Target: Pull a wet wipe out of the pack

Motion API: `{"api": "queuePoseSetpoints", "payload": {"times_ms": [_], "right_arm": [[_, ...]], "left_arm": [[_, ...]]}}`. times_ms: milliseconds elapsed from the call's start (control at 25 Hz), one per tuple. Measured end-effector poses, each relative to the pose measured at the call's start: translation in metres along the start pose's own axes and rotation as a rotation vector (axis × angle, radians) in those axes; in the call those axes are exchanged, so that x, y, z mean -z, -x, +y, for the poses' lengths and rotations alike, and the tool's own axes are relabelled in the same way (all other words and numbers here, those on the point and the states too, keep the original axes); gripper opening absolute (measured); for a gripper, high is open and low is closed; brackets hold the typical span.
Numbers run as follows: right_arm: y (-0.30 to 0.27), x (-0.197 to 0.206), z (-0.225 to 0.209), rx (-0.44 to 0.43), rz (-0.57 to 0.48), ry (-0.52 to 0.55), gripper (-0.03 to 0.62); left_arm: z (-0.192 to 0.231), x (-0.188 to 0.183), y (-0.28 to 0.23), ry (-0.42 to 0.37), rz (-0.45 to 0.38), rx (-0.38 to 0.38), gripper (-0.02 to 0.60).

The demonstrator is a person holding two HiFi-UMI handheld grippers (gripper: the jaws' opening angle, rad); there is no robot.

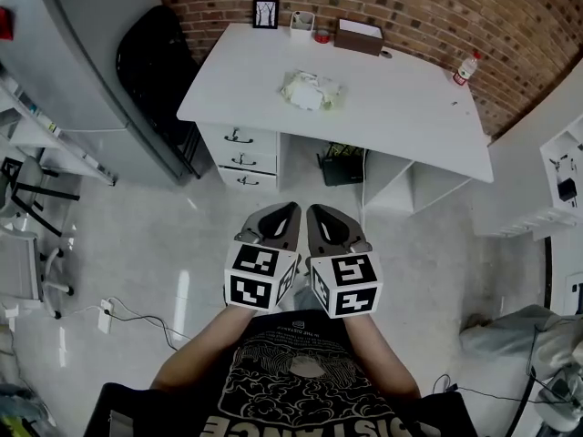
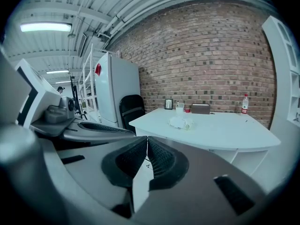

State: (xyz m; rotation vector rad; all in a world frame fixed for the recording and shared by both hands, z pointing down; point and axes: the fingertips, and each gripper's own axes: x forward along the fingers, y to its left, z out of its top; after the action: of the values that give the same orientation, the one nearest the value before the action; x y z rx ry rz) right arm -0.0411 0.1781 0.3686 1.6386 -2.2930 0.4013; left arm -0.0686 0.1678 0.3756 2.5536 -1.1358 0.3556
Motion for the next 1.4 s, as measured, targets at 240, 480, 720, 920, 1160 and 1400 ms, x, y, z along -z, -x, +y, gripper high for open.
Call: {"api": "queuePoseSetpoints", "payload": {"times_ms": [240,480,720,920,1160,1400], "right_arm": [[-0.026,-0.009,-0.015,-0.027,-0.009,-0.002,0.018],[-0.058,-0.018,-0.042,-0.055,-0.004,-0.012,0.018],[-0.086,-0.027,-0.072,-0.076,0.008,-0.024,0.018],[-0.105,-0.034,-0.097,-0.094,0.018,-0.033,0.018],[-0.123,-0.039,-0.122,-0.121,0.031,-0.040,0.018],[-0.137,-0.044,-0.148,-0.159,0.034,-0.043,0.018]], "left_arm": [[0.014,-0.007,-0.024,-0.012,0.010,-0.024,0.012],[0.029,-0.023,-0.062,-0.021,0.018,-0.049,0.012],[0.036,-0.038,-0.104,-0.019,0.034,-0.057,0.012],[0.040,-0.046,-0.134,-0.008,0.052,-0.070,0.012],[0.042,-0.052,-0.164,0.000,0.073,-0.090,0.012],[0.040,-0.060,-0.192,0.011,0.084,-0.120,0.012]]}}
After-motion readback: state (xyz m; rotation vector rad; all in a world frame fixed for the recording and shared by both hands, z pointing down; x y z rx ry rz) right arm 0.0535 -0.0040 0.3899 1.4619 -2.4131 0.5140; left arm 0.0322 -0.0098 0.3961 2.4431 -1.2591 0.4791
